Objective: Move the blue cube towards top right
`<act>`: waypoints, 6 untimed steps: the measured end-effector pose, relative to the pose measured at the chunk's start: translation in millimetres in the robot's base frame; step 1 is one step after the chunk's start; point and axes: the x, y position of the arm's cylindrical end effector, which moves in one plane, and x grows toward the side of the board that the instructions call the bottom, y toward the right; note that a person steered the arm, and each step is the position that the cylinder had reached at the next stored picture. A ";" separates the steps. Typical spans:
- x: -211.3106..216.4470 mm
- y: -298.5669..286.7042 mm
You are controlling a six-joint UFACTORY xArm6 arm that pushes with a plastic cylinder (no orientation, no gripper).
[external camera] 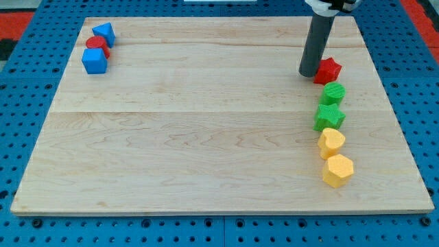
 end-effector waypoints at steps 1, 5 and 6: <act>-4.2 -4.0; 43.2 -265.5; 45.6 -352.7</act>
